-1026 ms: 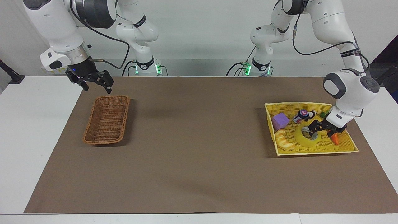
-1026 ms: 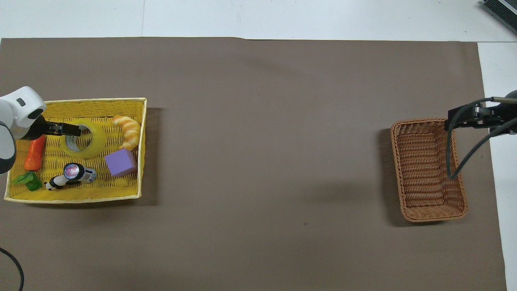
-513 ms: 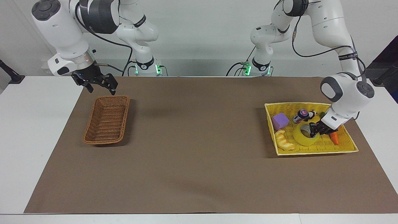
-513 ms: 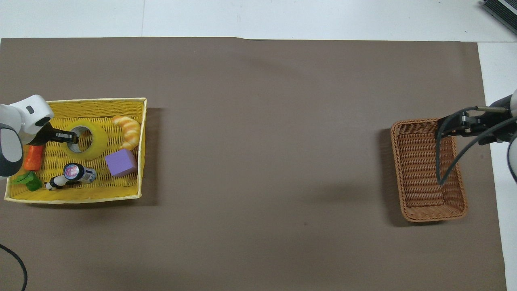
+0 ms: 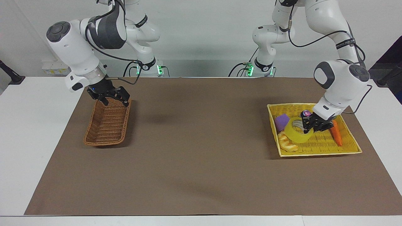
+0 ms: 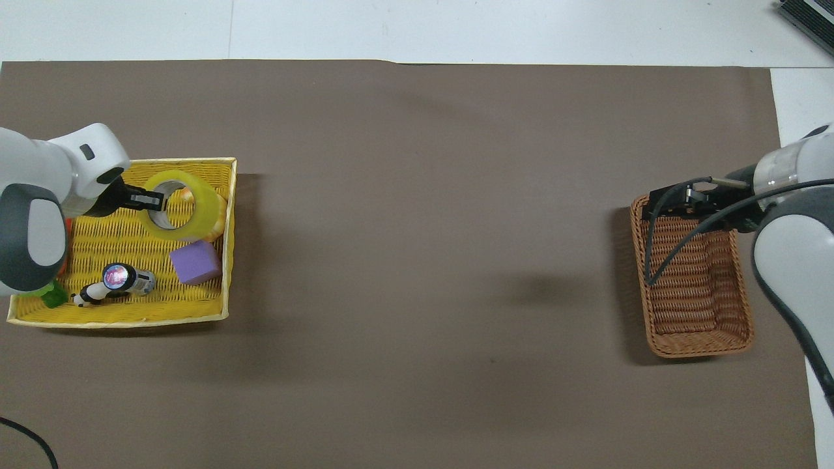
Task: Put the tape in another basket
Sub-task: 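Lift the tape with the left gripper while the right gripper approaches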
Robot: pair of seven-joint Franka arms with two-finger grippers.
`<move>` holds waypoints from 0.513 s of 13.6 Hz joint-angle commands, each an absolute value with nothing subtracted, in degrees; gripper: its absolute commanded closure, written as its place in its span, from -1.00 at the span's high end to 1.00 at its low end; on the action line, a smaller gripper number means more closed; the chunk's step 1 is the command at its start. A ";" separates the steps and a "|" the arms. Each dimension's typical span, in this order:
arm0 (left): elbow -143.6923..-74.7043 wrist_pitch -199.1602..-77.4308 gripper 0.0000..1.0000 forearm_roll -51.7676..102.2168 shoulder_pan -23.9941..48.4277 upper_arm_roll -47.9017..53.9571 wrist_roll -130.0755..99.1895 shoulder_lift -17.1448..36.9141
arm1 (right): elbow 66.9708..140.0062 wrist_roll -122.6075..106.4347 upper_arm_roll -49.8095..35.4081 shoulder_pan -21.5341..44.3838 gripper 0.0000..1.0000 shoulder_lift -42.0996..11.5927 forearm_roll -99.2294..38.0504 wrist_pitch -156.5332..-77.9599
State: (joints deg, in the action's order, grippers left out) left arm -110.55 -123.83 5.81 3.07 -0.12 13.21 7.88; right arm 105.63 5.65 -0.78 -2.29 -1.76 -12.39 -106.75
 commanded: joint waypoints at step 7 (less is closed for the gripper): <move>-111.27 -121.37 -1.00 12.29 23.10 -1.05 -12.37 4.92 | 119.87 -2.02 -1.14 2.01 1.00 3.07 -41.54 -118.89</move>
